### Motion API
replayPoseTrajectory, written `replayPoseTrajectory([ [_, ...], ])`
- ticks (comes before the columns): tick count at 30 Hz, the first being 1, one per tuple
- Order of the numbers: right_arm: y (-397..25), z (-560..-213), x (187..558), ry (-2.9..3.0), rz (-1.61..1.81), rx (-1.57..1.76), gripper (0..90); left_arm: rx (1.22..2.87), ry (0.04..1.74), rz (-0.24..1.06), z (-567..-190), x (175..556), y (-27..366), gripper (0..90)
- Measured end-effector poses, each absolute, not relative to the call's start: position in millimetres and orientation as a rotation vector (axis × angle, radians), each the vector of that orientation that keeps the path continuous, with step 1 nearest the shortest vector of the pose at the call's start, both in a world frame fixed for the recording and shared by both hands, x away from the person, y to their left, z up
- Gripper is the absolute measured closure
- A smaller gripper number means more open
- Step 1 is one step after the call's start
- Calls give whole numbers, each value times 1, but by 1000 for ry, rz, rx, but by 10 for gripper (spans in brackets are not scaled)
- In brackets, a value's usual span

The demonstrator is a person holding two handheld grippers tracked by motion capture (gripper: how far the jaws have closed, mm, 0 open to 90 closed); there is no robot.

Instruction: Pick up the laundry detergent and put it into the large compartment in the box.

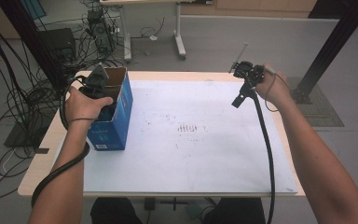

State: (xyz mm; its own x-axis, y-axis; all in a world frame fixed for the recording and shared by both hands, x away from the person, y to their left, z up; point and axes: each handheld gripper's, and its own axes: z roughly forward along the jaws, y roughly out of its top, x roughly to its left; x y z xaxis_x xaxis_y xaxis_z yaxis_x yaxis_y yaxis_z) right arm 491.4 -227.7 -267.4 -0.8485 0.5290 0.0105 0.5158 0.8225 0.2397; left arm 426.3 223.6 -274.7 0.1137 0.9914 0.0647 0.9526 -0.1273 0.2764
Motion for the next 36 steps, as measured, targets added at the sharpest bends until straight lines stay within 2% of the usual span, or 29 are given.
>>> replayPoseTrajectory([
  [36,-226,-269,492,2949,357,841,72,2183,1983,364,-265,425,222,347],
])
